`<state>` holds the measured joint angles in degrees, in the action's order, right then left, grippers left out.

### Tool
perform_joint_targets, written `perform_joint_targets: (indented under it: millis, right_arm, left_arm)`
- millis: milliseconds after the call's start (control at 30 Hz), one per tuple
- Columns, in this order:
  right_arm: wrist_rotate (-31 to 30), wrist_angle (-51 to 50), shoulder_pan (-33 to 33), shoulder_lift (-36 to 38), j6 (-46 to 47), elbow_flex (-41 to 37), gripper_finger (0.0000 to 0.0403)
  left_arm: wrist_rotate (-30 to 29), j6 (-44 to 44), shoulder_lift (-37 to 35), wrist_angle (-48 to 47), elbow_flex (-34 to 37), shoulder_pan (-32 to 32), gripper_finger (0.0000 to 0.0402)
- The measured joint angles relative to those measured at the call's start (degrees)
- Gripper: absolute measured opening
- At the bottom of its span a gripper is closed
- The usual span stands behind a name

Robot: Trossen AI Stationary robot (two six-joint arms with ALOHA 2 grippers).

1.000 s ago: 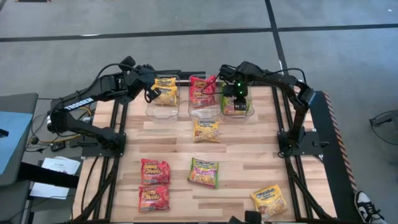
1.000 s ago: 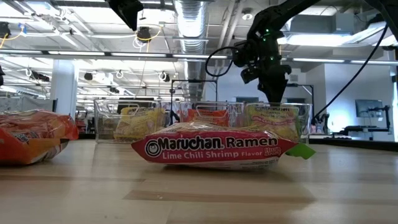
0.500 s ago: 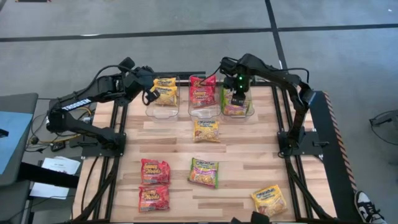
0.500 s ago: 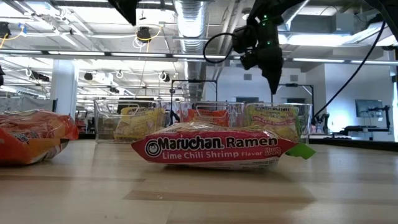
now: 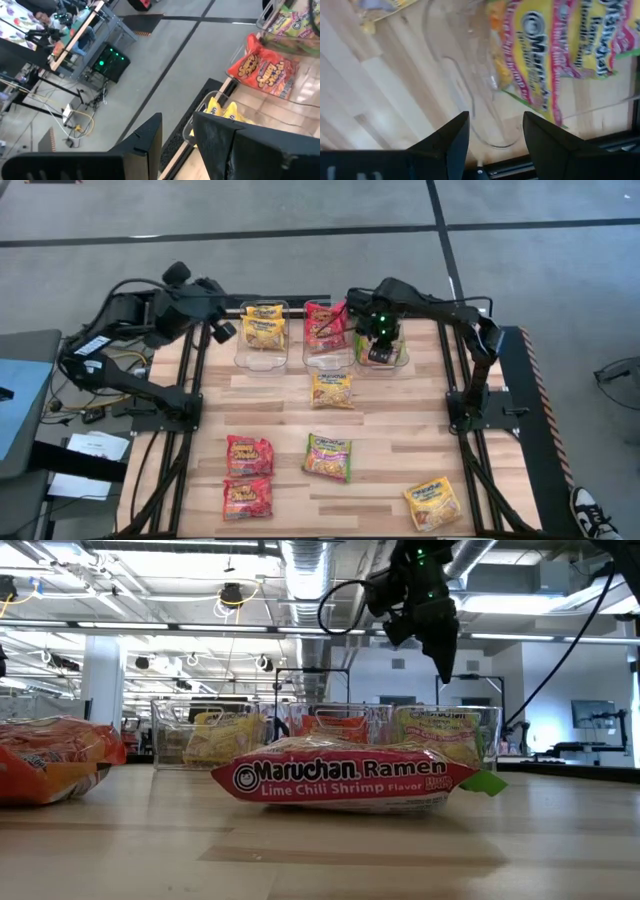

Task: Sort Maruchan noodles
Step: Put the orange noodle pack into the middle transparent bin

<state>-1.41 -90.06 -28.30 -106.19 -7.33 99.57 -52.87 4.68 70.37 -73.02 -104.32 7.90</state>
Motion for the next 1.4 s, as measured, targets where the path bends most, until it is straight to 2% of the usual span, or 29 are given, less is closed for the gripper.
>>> perform_joint_targets:
  millis: [267,533,600,667,800,967,1033,1200,1400]
  right_arm:
    - [0.07,0.04,7.23,0.01,1.09,0.02,0.0210]
    - [0.09,0.04,13.44,0.02,11.89,0.00,0.0210]
    - [0.13,0.04,15.05,0.02,15.38,0.02,0.0210]
    - [1.23,0.06,16.68,0.02,18.46,0.01,0.0210]
    - [6.49,0.07,20.00,0.02,23.47,0.01,0.0210]
    - [12.94,0.14,25.28,0.02,26.83,0.00,0.0210]
    - [13.64,0.22,27.62,0.02,27.32,0.00,0.0210]
    - [14.14,0.71,32.64,0.02,30.78,0.00,0.0210]
    - [14.14,1.61,37.71,0.02,35.21,0.00,0.0210]
  left_arm:
    - [2.01,0.05,0.01,-2.55,-9.07,0.02,0.0104]
    - [3.41,3.66,1.25,-3.13,-22.56,0.09,0.0150]
    - [5.15,3.01,1.88,-3.20,-26.78,0.07,0.0162]
    - [9.58,2.24,2.42,-3.87,-30.67,0.07,0.0169]
    - [19.39,-1.25,0.15,-2.92,-29.07,0.07,0.0170]
    - [29.72,-9.29,0.01,-14.75,-28.99,0.07,0.0164]
    - [32.80,-11.72,0.30,-17.54,-28.23,0.07,0.0162]
    - [43.74,-14.34,-0.75,-16.84,-22.69,0.07,0.0160]
    - [52.76,-15.93,-2.03,-17.00,-12.85,0.02,0.0160]
